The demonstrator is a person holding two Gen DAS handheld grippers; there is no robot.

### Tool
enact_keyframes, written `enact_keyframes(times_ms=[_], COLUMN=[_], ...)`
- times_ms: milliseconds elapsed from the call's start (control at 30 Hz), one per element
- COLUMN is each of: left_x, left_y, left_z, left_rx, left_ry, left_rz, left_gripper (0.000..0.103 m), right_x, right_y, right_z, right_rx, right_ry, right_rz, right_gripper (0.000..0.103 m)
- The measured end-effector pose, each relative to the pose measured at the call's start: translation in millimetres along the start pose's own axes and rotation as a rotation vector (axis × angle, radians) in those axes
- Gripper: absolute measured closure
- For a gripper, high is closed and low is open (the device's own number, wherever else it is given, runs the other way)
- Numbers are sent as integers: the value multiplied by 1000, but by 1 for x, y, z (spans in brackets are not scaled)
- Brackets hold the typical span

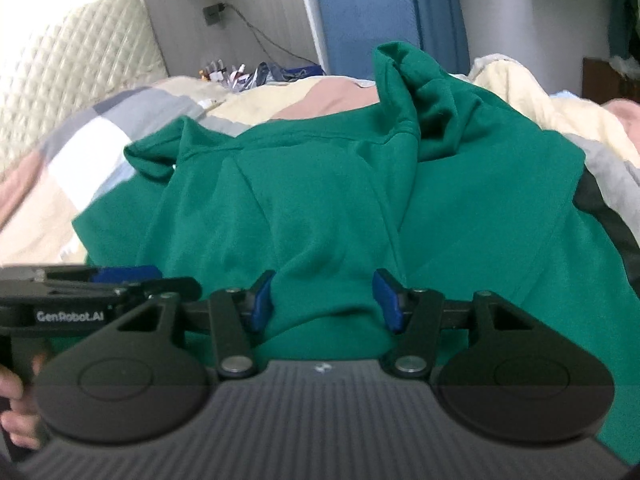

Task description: Fold large clothes

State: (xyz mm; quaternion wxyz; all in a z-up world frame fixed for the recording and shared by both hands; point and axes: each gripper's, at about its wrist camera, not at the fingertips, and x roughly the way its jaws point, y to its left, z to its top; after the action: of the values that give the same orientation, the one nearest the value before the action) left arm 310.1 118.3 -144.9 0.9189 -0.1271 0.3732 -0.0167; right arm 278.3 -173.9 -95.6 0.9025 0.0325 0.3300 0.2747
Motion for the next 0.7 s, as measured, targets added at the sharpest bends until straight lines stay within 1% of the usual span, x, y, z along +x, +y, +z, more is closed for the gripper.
enact_keyframes(times_ms=[100,167,200,300,400,467,533,600,700], left_x=[-24,-48,-60,-93,-125,-145,-163,-174,-184], left_y=[5,6,8,9,13,18,27,38,49], left_z=[6,5,4,-1,-13,-22,-32,-41,-51], left_rx=[-26,-42,-49,-45,-42,-56,-89,-138,-168], left_ry=[8,1,-4,3,16,21,24,33,41], left_rz=[-58,-68,-66,-24,-10,6,0,-19,12], left_gripper=[37,37,37,37,37,37,36,35,35], right_x=[-15,-31,-39,-67,-98,-119,-135,-150,-164], right_y=[-4,-4,-3,-2,-3,-4,-8,-15,-29], right_z=[4,5,5,3,-1,-5,-10,-18,-27], right_rx=[51,69,68,69,79,78,76,85,122], right_ry=[2,1,-1,-7,-12,-19,-22,-5,43], right_rz=[13,6,-5,-44,-62,-66,-76,-84,-95], right_gripper=[47,47,47,46,46,46,46,46,46])
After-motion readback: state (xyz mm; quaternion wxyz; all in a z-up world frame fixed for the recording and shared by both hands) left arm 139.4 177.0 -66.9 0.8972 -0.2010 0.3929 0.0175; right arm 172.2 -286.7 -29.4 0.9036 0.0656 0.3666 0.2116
